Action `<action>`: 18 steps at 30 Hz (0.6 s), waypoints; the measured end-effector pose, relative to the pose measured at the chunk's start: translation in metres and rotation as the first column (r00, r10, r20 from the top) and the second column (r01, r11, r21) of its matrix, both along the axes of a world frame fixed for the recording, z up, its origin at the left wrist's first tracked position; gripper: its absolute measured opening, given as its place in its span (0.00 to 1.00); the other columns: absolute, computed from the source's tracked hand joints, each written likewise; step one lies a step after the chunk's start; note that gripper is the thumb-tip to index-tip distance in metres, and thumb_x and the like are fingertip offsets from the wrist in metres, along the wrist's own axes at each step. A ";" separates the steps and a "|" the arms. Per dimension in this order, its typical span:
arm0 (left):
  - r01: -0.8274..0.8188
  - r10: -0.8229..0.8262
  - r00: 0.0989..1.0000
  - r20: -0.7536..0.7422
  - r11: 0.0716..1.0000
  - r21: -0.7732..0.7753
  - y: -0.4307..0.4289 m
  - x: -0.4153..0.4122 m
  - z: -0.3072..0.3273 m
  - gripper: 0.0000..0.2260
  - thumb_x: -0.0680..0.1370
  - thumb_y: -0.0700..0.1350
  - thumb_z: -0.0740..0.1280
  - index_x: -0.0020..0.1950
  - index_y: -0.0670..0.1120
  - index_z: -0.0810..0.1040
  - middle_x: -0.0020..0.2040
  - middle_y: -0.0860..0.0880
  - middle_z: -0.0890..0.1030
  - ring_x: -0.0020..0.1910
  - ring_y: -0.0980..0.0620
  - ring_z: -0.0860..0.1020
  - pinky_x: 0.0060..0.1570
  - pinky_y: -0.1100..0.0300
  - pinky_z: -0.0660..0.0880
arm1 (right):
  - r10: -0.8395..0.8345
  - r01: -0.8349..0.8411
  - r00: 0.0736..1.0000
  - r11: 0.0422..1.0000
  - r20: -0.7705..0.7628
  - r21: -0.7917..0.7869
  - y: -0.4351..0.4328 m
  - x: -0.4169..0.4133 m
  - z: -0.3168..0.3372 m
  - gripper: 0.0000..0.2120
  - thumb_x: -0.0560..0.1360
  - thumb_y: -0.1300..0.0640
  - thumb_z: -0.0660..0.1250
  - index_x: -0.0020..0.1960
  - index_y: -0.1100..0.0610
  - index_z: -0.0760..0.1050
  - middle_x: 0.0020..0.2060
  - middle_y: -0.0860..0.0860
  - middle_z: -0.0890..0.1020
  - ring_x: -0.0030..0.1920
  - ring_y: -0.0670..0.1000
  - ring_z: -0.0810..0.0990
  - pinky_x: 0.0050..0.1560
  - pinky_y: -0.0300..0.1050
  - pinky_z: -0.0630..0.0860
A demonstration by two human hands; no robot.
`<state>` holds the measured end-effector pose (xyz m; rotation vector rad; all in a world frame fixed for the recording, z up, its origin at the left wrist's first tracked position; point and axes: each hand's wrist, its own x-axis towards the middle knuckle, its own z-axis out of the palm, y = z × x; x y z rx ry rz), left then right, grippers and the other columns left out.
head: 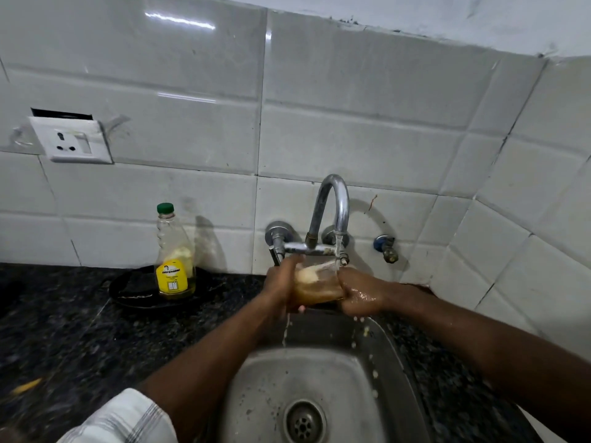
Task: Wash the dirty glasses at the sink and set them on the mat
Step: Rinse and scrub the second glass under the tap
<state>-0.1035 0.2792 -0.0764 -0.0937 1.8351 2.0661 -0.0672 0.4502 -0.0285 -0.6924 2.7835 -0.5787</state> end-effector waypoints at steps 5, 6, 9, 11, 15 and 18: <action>-0.247 0.232 0.946 -0.228 0.968 -0.038 0.009 0.002 -0.007 0.15 0.82 0.49 0.61 0.44 0.40 0.79 0.35 0.44 0.81 0.31 0.46 0.78 0.26 0.60 0.71 | 0.074 -0.073 0.997 0.997 0.003 -0.030 -0.002 -0.008 -0.002 0.18 0.73 0.70 0.64 0.56 0.51 0.78 0.51 0.49 0.82 0.52 0.47 0.79 0.54 0.43 0.77; -0.066 0.064 0.998 -0.020 0.992 -0.111 0.005 0.002 -0.004 0.18 0.82 0.52 0.57 0.46 0.39 0.78 0.33 0.43 0.80 0.26 0.47 0.76 0.23 0.62 0.68 | 0.079 -0.078 0.997 0.996 -0.023 0.033 -0.003 -0.009 -0.002 0.17 0.73 0.67 0.64 0.58 0.53 0.78 0.54 0.51 0.82 0.54 0.49 0.80 0.57 0.46 0.77; 0.151 -0.148 0.962 0.232 0.988 0.001 -0.005 0.001 -0.001 0.23 0.80 0.57 0.55 0.52 0.39 0.78 0.35 0.41 0.82 0.26 0.48 0.77 0.22 0.65 0.68 | 0.002 -0.001 0.999 1.000 0.040 -0.026 -0.008 -0.004 0.002 0.13 0.73 0.64 0.65 0.56 0.56 0.80 0.53 0.53 0.83 0.54 0.50 0.80 0.58 0.46 0.77; -0.052 0.051 0.999 0.018 0.997 0.058 -0.001 0.001 -0.009 0.17 0.80 0.56 0.62 0.52 0.42 0.79 0.45 0.41 0.85 0.38 0.43 0.83 0.30 0.55 0.78 | -0.052 0.069 0.989 0.990 0.138 -0.126 -0.011 -0.006 0.003 0.17 0.70 0.68 0.66 0.51 0.50 0.81 0.49 0.49 0.84 0.52 0.49 0.81 0.56 0.44 0.78; -0.281 0.245 0.918 -0.311 0.957 -0.076 0.005 0.006 -0.014 0.13 0.80 0.49 0.64 0.43 0.42 0.81 0.41 0.40 0.83 0.36 0.43 0.81 0.35 0.44 0.80 | -0.027 0.039 0.994 0.993 0.105 -0.112 -0.007 -0.010 -0.002 0.16 0.69 0.66 0.66 0.53 0.51 0.80 0.47 0.47 0.82 0.51 0.47 0.81 0.56 0.47 0.79; 0.074 -0.062 0.990 0.123 0.993 -0.088 -0.006 0.004 0.003 0.19 0.82 0.55 0.57 0.52 0.40 0.78 0.39 0.40 0.83 0.29 0.47 0.78 0.25 0.58 0.71 | 0.086 -0.082 0.994 0.994 -0.064 0.068 -0.005 -0.005 0.002 0.18 0.72 0.63 0.63 0.60 0.53 0.78 0.58 0.52 0.80 0.59 0.49 0.78 0.64 0.49 0.74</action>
